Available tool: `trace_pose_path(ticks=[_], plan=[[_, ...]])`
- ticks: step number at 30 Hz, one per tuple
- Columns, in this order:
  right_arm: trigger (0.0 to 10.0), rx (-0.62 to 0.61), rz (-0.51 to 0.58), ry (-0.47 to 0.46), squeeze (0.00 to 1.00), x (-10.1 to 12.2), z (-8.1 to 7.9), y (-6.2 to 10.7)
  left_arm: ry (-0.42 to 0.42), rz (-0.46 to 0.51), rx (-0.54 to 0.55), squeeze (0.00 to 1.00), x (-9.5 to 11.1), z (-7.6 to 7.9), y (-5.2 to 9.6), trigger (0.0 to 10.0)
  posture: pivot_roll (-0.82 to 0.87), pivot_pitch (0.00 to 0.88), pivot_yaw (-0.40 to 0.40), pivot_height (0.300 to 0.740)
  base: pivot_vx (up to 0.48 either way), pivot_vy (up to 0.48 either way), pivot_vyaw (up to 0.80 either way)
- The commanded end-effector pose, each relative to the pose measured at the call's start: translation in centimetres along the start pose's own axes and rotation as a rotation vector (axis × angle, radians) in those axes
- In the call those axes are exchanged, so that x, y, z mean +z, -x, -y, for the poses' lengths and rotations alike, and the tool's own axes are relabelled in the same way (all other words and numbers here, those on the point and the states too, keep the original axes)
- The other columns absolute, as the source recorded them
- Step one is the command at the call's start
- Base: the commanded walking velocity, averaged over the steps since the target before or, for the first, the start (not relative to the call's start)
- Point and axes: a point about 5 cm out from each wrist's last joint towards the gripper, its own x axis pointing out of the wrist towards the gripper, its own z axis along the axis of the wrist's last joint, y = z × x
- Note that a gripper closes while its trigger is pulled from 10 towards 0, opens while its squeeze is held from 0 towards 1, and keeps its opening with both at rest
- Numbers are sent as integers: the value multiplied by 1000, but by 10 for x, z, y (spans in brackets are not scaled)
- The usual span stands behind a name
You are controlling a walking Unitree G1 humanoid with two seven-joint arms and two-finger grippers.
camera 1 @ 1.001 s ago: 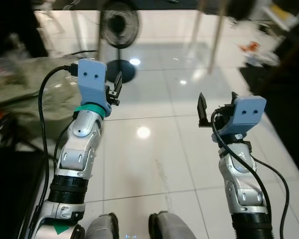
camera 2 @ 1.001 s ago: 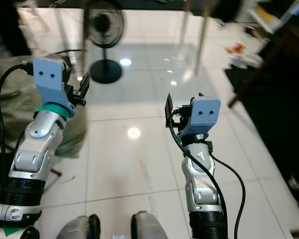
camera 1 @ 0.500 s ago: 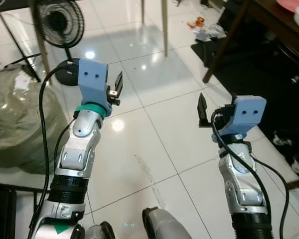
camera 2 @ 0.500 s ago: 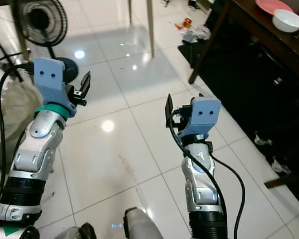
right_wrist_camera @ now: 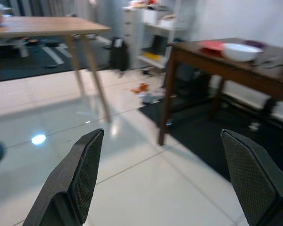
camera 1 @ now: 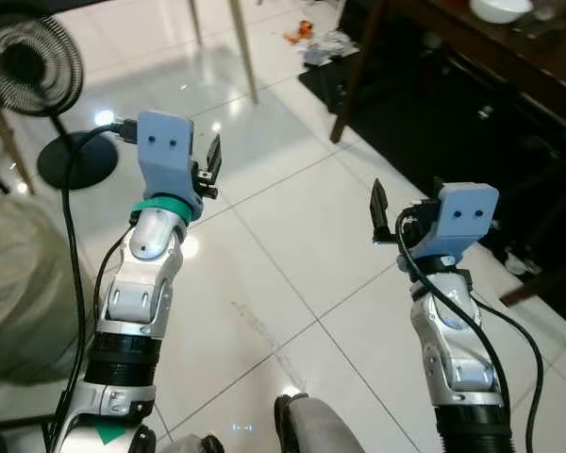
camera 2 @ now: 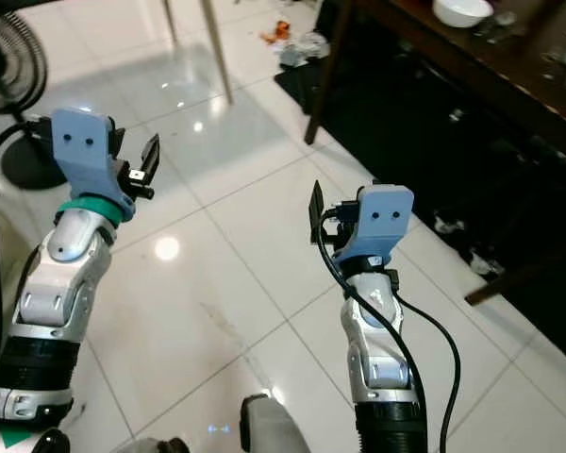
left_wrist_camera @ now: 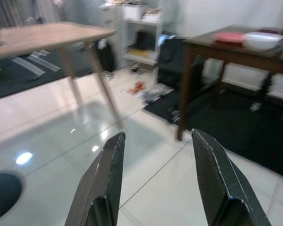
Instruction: Setting the table
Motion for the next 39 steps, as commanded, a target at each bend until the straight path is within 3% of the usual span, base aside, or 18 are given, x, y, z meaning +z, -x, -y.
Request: trace_pose_path(ticks=[1, 39], plan=[[10000, -10, -11, 3, 0, -2, 2, 2, -5, -17, 0, 0, -3, -1, 2, 10000, -18, 42, -3, 740, 0, 0, -800], [10000, -6, -15, 10, 0, -2, 1, 2, -9, -22, 3, 0, -4, -1, 2, 10000, -14, 36, -5, 740, 0, 0, -800]])
